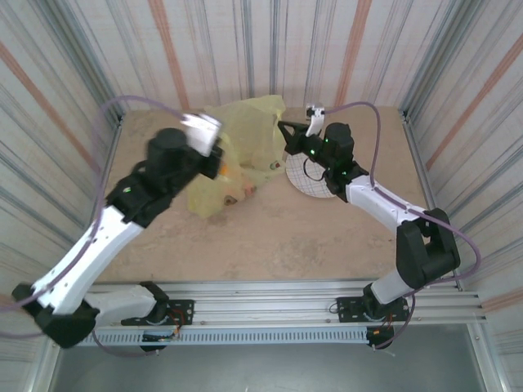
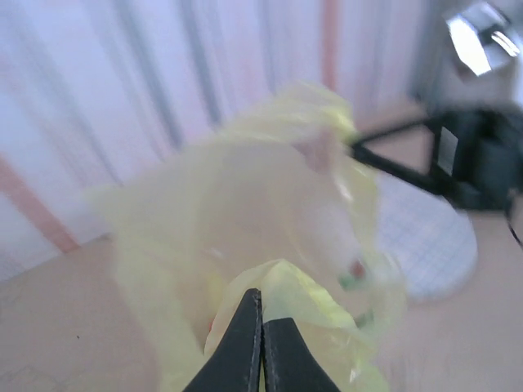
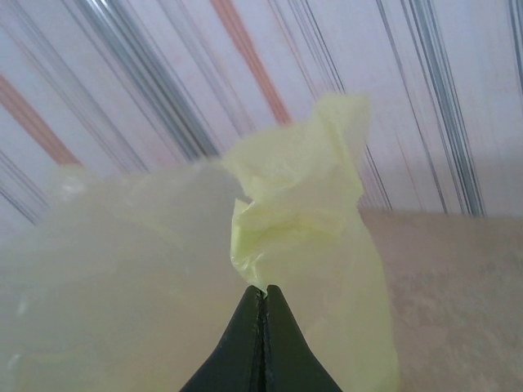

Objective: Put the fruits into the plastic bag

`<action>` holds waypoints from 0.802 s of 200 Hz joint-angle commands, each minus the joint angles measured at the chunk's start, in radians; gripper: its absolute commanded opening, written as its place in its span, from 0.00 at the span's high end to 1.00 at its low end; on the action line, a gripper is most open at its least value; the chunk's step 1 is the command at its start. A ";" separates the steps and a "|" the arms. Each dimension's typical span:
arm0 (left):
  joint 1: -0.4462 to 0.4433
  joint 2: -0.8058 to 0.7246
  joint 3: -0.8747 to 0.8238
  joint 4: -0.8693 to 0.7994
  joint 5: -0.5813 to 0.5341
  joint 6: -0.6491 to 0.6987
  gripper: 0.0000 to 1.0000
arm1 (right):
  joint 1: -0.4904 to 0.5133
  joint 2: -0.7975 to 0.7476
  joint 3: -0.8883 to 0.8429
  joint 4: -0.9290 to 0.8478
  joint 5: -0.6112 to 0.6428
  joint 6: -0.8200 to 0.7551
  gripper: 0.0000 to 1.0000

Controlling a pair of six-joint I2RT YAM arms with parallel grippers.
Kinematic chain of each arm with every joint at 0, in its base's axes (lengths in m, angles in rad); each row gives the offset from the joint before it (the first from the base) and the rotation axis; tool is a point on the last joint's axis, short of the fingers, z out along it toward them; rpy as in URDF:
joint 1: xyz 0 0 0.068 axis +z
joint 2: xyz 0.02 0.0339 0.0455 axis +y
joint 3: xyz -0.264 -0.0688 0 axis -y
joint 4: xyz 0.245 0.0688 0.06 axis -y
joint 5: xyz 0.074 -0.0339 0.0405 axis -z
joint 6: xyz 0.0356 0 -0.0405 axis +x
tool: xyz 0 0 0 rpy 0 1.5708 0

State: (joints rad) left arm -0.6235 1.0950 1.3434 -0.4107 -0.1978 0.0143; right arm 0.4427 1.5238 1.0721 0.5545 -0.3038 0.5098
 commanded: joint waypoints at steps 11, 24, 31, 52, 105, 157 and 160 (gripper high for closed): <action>0.165 -0.070 -0.089 0.181 0.134 -0.285 1.00 | 0.005 -0.041 0.123 0.049 0.047 0.062 1.00; 0.198 -0.072 -0.100 0.184 0.149 -0.301 1.00 | 0.012 -0.029 0.164 0.038 0.049 0.056 1.00; 0.205 -0.070 -0.105 0.184 0.147 -0.303 1.00 | 0.018 -0.019 0.185 0.028 0.049 0.051 1.00; 0.209 -0.062 -0.122 0.193 0.150 -0.307 1.00 | 0.030 0.014 0.238 -0.001 0.050 0.026 1.00; 0.220 -0.055 -0.156 0.249 0.150 -0.325 1.00 | 0.028 0.089 0.348 -0.071 0.006 0.009 1.00; 0.225 -0.053 -0.154 0.279 0.186 -0.345 1.00 | 0.024 0.114 0.388 -0.118 0.002 -0.020 1.00; 0.225 -0.053 -0.157 0.278 0.192 -0.348 1.00 | 0.022 0.114 0.385 -0.120 0.005 -0.022 1.00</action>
State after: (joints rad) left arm -0.4049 1.0492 1.1843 -0.1822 -0.0429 -0.3046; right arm 0.4709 1.6367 1.4254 0.4568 -0.2924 0.5293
